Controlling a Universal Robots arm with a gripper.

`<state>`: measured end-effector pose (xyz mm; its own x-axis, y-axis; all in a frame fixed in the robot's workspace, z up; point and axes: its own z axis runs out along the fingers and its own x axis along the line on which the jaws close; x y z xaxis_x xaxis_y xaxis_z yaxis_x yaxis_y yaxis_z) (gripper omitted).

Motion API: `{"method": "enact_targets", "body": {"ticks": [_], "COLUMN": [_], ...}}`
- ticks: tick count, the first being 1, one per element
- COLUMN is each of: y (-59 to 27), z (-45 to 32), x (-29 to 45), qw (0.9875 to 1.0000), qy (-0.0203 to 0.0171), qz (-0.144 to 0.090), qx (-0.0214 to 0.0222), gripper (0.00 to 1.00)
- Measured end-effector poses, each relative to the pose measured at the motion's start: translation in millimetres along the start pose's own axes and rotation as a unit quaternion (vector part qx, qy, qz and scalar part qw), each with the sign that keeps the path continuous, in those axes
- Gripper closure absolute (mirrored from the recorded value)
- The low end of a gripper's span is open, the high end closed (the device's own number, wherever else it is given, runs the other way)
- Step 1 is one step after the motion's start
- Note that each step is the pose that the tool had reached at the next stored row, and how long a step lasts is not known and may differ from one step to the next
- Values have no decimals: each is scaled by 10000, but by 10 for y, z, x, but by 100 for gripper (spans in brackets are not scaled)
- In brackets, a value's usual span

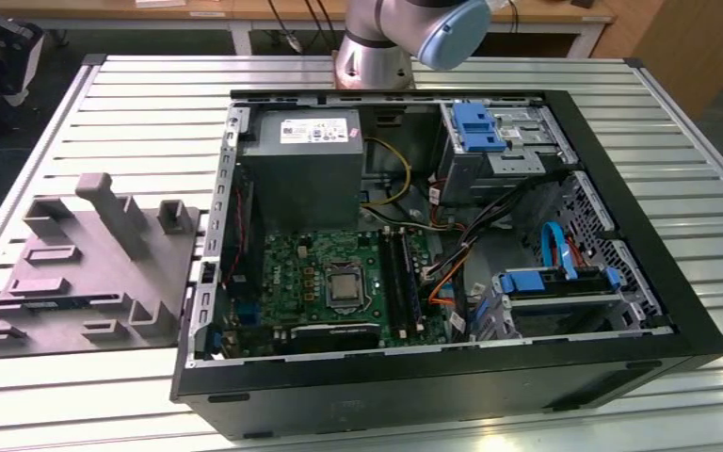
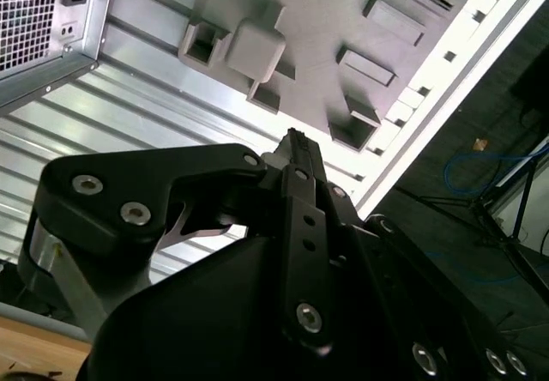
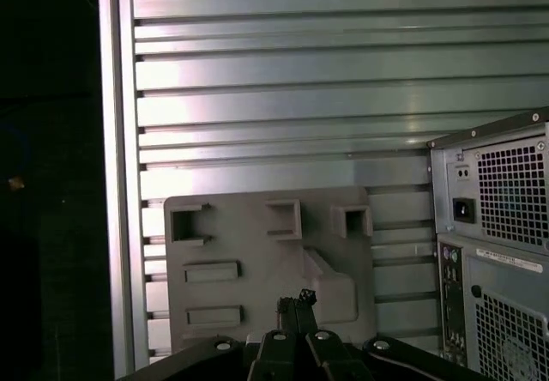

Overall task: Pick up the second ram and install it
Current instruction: 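Reach for the second ram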

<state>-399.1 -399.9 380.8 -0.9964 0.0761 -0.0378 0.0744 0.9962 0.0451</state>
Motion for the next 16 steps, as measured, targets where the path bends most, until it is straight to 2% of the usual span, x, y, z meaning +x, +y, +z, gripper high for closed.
{"method": "enact_targets", "body": {"ticks": [5,16], "y": [-19,-177], "z": [7,105], "x": [24,79], "qw": [10000,10000], "qy": [1,0], "qz": [1,0], "qx": [1,1], "gripper": [90,90]}}
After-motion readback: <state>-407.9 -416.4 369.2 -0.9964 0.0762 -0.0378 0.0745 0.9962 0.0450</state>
